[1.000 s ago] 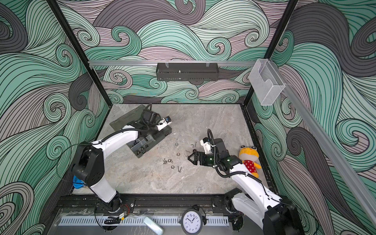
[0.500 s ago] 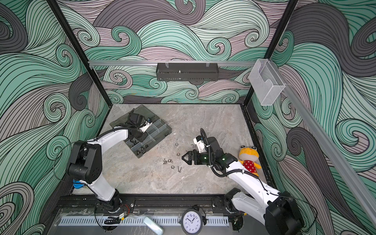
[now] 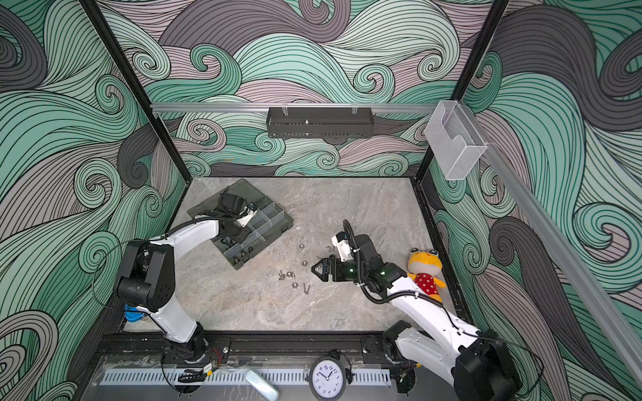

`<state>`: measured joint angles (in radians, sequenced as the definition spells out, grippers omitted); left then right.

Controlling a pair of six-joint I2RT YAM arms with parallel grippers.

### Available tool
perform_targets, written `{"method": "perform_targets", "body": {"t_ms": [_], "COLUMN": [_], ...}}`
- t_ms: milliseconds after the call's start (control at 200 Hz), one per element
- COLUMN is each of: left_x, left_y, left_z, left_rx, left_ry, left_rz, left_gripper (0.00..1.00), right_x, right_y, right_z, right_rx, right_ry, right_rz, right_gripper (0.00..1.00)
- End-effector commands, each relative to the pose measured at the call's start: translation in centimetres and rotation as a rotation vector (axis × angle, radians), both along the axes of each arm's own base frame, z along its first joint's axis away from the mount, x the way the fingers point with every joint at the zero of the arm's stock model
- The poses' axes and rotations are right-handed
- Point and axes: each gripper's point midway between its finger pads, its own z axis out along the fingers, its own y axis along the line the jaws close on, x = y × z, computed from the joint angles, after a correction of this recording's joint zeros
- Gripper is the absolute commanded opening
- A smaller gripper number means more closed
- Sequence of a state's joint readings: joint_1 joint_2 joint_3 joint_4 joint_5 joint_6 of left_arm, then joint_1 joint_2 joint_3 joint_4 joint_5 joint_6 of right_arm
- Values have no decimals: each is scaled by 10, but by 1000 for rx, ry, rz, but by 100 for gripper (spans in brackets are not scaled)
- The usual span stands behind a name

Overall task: Sort the screws and nuts into containers
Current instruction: Place the nut into the container.

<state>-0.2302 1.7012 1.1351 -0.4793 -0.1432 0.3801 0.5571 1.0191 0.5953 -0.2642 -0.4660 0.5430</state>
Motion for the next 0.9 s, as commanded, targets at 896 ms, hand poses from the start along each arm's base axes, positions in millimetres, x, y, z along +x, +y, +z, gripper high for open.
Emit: {"method": "perform_targets", "body": {"t_ms": [896], "left_x": [-52], "left_y": [-231], "left_z": [66], "left_rx": [-486], "left_ry": [-117], "left_rz": [-605], "left_gripper": [39], "right_x": [0], "right_y": [-31], "right_z": [-20], "right_rx": [-13], "right_ry": [80], "right_rz": [-127], "right_gripper": [100]}}
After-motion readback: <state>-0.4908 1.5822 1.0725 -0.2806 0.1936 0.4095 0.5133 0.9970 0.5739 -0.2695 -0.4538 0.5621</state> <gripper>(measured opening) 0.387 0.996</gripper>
